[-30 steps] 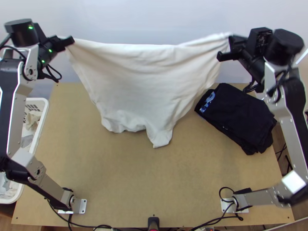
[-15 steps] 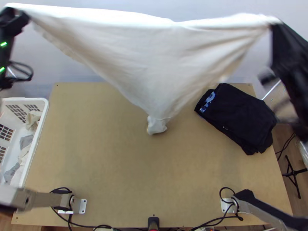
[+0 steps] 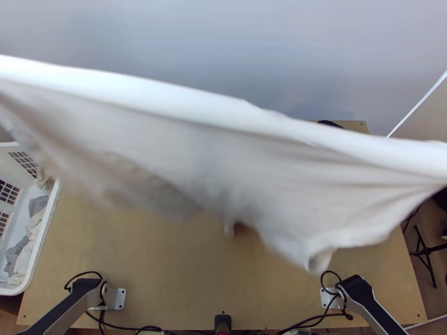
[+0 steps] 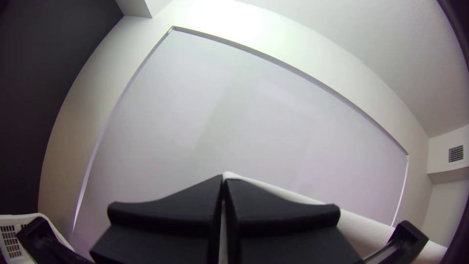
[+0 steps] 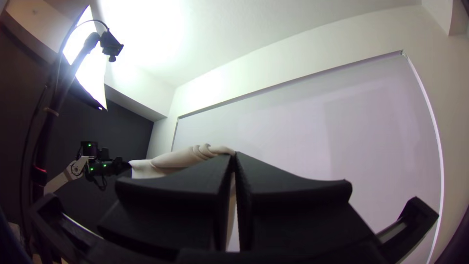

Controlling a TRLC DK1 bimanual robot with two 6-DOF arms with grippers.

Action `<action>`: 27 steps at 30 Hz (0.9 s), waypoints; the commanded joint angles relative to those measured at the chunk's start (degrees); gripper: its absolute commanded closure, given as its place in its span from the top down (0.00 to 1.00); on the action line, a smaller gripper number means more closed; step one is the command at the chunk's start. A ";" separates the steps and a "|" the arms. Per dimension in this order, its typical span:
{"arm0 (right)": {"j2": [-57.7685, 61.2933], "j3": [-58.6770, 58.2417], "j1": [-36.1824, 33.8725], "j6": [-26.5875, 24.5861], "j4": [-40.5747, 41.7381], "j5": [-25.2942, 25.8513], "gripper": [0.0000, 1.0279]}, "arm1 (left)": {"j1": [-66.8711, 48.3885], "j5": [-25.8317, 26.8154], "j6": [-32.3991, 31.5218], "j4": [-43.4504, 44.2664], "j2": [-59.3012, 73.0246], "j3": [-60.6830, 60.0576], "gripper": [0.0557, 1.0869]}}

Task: Fold the t-shirt

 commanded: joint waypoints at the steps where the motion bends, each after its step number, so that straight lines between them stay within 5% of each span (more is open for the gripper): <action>1: -0.89 0.71 0.81 0.64 1.40 -0.09 0.03 | 1.12 -0.41 -0.05 0.51 -3.94 -3.63 0.03; 7: 7.02 -3.42 0.72 3.36 2.72 1.84 0.03 | 1.12 -0.32 1.09 2.80 -4.82 -12.68 0.03; 13: 20.73 -6.76 -4.46 8.64 13.97 1.58 0.03 | 1.21 4.16 1.45 5.34 3.00 -15.40 0.03; 18: 35.93 2.38 -6.84 9.78 17.75 1.58 0.03 | 3.84 9.70 0.66 5.61 17.15 -5.47 0.03; 27: 56.15 21.80 -11.14 13.12 17.31 2.28 0.03 | 4.28 11.63 -0.75 1.92 43.78 22.39 0.03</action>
